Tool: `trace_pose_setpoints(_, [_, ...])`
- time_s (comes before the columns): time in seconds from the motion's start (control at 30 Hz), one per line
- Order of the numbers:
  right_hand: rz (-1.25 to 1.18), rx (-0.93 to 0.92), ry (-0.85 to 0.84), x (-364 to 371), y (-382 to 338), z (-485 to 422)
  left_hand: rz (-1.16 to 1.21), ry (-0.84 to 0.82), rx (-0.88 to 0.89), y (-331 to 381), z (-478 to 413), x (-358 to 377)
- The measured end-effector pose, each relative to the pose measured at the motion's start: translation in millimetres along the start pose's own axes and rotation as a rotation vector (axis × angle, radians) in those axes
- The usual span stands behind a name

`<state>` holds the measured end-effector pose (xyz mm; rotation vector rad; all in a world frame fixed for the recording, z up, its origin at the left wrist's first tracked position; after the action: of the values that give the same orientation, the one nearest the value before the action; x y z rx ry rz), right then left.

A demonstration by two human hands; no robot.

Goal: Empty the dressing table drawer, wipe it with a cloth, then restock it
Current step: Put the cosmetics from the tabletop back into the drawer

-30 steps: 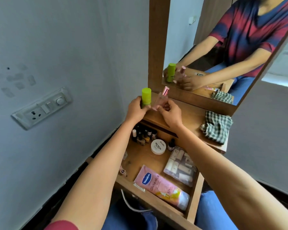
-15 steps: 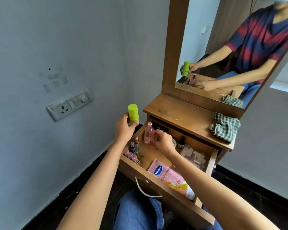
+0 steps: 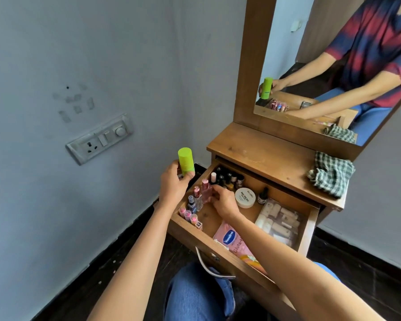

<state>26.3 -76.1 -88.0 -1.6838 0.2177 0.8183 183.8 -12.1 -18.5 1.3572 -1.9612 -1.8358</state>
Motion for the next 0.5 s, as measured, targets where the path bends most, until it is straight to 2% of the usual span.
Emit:
trace_pose_setpoints(0.23, [0.012,0.044,0.029,6,-6,2,-0.026,-0.001,0.019,1,1,2])
trace_pose_setpoints(0.4, [0.039,0.028,-0.035,2,-11,8,-0.03,0.012,0.021,11,4,3])
trace_pose_setpoints(0.5, [0.154,-0.059,0.089,-15,-10,17,0.01,0.025,0.023,22,6,4])
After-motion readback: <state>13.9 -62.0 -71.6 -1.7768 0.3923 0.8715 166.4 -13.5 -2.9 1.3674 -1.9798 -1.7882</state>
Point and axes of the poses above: each hand's wrist, its own z-axis away from the middle knuckle, its own x-axis out of the palm, y = z × x, the point moved 4 cm from there along -z, towards the middle knuckle, and after that the axes turned 6 degrees about y, right-handed, at the moved point
